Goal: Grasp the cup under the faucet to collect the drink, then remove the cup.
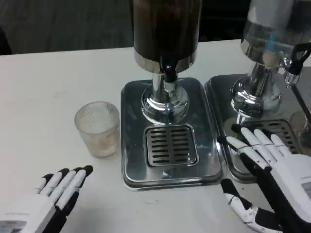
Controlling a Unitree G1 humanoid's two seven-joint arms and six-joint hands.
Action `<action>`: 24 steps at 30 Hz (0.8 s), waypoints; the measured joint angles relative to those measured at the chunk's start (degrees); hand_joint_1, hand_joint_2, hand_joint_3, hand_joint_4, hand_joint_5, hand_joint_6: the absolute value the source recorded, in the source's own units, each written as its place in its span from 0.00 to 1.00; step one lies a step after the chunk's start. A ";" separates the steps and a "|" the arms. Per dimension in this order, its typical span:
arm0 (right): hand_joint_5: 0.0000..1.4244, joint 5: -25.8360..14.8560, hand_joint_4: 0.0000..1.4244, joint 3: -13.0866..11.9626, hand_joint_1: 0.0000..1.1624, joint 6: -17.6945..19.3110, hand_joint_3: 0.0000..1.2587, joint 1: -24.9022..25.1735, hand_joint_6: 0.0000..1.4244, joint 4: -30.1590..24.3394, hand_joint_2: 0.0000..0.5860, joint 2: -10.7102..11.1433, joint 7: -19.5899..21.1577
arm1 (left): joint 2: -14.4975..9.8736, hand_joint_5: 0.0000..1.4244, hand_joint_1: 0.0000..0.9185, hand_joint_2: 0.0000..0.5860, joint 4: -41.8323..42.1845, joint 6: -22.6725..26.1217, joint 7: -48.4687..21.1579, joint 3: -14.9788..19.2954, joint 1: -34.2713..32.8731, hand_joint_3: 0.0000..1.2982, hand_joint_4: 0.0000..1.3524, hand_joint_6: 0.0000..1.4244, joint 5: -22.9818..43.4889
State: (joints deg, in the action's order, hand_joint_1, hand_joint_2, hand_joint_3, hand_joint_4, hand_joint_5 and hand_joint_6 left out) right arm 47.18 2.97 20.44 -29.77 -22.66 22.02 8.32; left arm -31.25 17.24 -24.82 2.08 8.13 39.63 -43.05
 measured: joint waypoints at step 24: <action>0.04 -1.55 0.04 -1.29 0.32 0.18 0.14 0.25 0.01 0.40 0.83 0.57 0.04 | 0.80 0.00 0.00 0.15 1.42 -0.71 0.14 -0.97 -0.31 0.00 0.00 0.00 -0.16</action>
State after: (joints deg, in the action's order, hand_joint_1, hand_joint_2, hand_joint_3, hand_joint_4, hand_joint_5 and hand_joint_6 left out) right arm 45.63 1.69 20.62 -29.52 -22.26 22.59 8.35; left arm -30.45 18.66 -25.53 2.22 7.16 39.32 -43.21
